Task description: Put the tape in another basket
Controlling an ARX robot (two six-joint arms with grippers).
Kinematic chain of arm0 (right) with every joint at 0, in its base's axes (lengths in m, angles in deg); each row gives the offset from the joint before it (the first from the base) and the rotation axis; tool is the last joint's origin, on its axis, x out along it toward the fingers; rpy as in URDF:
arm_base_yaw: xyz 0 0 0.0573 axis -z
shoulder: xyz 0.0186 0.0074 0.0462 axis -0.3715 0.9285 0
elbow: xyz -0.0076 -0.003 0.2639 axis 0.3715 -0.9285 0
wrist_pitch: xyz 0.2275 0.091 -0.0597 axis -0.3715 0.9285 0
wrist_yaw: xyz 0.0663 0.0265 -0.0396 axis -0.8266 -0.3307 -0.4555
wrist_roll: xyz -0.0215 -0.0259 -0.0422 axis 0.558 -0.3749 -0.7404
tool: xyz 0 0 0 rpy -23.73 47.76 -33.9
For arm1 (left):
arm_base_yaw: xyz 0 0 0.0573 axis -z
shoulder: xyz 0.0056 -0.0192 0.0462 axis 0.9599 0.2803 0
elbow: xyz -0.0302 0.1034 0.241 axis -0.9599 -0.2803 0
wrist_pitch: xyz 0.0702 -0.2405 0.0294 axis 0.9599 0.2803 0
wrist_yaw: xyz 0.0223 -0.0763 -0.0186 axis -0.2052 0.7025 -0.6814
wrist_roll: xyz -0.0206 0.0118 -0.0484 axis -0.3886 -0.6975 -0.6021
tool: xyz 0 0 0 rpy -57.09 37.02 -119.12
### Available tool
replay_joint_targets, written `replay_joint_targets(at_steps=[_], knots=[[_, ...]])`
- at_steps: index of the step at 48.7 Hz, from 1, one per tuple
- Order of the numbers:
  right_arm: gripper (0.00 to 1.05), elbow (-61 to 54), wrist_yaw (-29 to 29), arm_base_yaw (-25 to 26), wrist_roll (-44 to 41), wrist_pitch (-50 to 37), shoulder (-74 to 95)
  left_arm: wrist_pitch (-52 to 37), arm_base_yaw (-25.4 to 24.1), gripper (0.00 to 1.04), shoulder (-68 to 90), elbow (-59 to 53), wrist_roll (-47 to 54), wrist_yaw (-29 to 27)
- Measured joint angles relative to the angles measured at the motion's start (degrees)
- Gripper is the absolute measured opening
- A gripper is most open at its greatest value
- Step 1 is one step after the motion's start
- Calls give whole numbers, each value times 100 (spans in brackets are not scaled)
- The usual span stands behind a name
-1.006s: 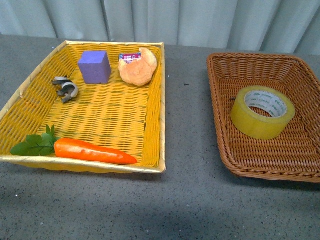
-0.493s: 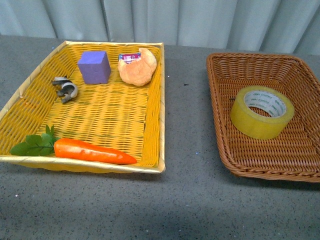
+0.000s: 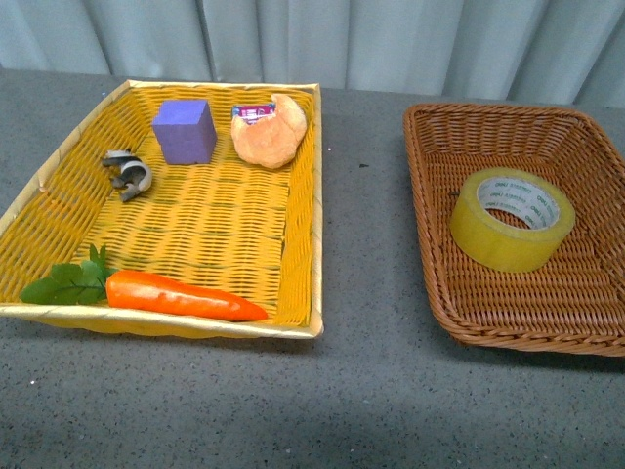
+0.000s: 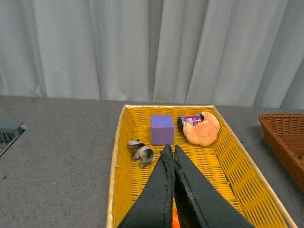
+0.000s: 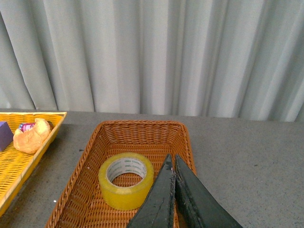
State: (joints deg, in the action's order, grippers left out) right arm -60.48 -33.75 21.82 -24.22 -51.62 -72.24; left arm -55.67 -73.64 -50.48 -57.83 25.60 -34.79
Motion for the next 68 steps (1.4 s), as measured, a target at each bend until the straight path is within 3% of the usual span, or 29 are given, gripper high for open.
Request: replay_joint_targets(at_steps=[15,17,21,33,35,40,50,60,62,68], knots=[[1,0,-2,0,0,603,-608,693,0,4,-686,0,0,0],[1,9,-2,0,-2,918,-861,1261,0,4,-1084,0,0,24],[1,4,-2,-2,0,1572,-1438,1530,0,4,-1469,0,0,15],[1,4,-4,0,0,1609,-1576,1563,0,4,-1517,0,0,15],[2,4,-7,0,-4,1606,-1578,1563,0,8,-1517,0,-4,15],[17,4,-4,0,-2,1606,-1578,1565,0,23,-1517,0,-4,15],[61,4,-4,0,-2,1606,-1578,1565,0,69,-1517,0,-4,15],[93,4,-7,0,-2,1606,-1578,1565,0,99,-1517,0,-4,15],[98,4,-4,0,2,1606,-1578,1565,0,99,-1517,0,-2,15],[96,4,-4,0,2,1606,-1578,1565,0,98,-1517,0,-2,15]])
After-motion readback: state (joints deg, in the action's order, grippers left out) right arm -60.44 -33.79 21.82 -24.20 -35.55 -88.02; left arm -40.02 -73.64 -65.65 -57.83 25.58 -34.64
